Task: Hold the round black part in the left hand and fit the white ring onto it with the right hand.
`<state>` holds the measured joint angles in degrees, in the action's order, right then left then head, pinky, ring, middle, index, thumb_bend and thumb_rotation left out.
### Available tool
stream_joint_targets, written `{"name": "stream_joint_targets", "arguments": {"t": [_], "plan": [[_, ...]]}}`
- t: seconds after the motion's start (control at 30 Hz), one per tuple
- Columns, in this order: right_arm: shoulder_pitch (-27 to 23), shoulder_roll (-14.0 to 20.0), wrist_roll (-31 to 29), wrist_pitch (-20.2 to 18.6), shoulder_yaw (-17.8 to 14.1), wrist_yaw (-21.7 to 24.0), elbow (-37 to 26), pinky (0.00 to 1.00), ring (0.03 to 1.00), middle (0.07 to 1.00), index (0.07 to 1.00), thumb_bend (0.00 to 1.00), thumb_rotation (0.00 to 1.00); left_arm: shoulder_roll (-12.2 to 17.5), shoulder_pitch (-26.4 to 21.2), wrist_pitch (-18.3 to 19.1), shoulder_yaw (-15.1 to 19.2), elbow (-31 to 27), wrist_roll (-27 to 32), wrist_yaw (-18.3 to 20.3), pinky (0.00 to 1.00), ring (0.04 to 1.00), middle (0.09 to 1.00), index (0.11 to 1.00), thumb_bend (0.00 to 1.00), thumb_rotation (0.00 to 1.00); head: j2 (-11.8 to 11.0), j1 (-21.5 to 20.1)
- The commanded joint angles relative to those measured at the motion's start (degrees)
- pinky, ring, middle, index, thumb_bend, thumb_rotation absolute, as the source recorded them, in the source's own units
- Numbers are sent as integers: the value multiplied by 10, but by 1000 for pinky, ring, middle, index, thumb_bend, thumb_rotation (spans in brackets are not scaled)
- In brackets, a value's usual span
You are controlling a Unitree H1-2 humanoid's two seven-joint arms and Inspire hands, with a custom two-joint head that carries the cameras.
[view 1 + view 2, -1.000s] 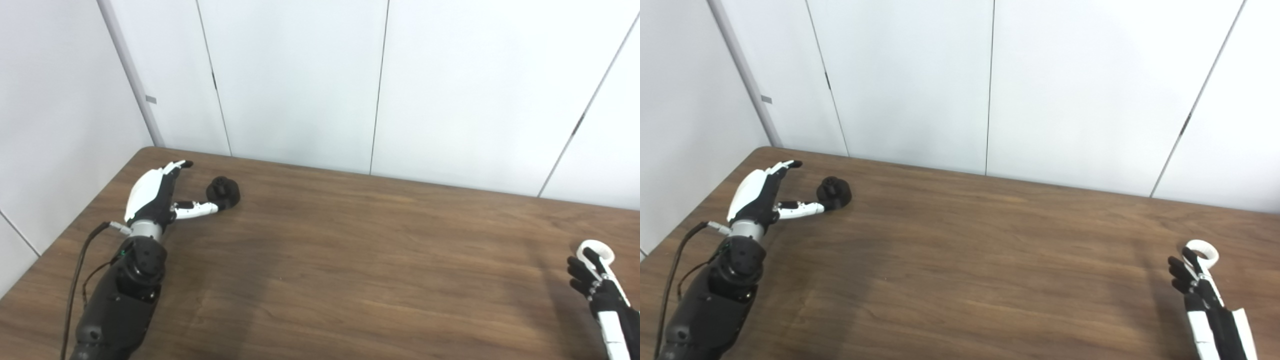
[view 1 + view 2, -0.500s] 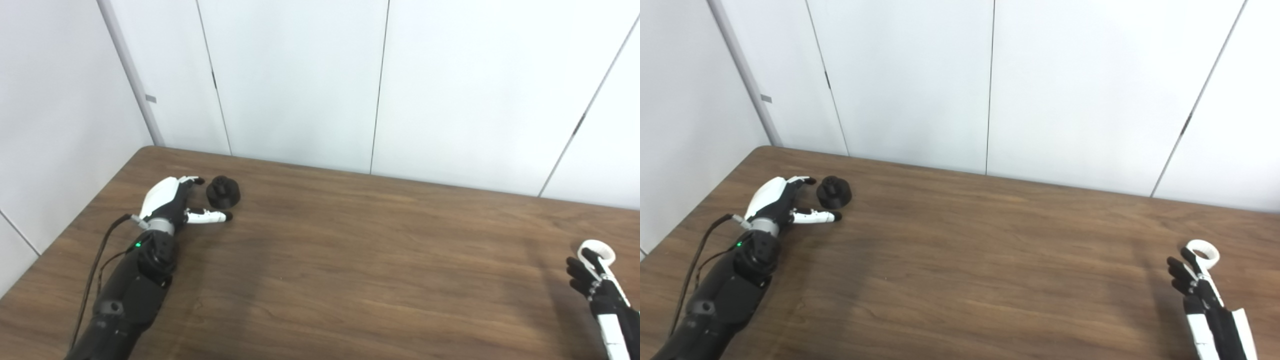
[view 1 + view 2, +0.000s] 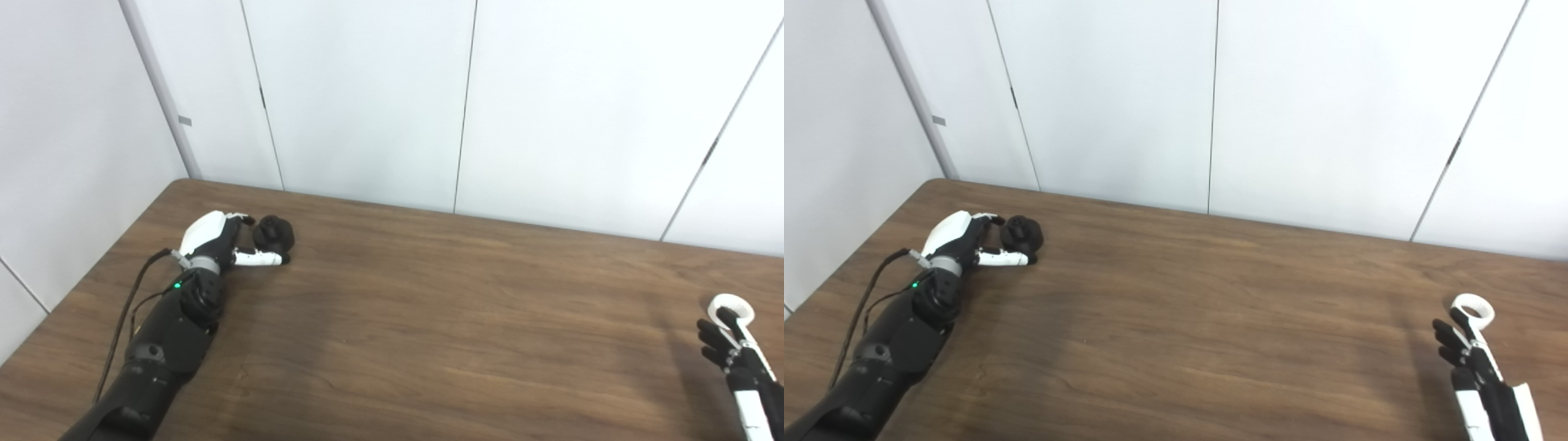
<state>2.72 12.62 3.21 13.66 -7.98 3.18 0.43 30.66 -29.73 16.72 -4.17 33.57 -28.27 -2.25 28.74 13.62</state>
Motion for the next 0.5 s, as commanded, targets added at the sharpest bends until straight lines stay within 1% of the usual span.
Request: {"name": "stream_joint_targets", "arguments": {"t": [0.0, 0.2, 0.4, 0.47], "plan": [[59, -19, 1, -3, 10, -7, 44, 858, 880, 872, 930, 685, 1000, 13, -34, -13, 3, 3, 2, -15, 1000, 1000, 955, 839, 997, 366, 1, 0], [62, -20, 9, -2, 12, -9, 39, 852, 877, 869, 930, 662, 1000, 11, -41, -14, 2, 5, 9, -11, 1000, 1000, 952, 833, 994, 363, 2, -2], [63, -20, 8, -3, 13, -7, 37, 862, 880, 871, 931, 666, 1000, 9, -42, -15, 3, 4, 17, -14, 1000, 1000, 940, 821, 987, 354, 4, -4], [63, -20, 9, -4, 13, -7, 36, 864, 879, 870, 931, 664, 1000, 9, -41, -16, 4, 4, 21, -13, 1000, 1000, 938, 813, 973, 331, 6, -4]]}}
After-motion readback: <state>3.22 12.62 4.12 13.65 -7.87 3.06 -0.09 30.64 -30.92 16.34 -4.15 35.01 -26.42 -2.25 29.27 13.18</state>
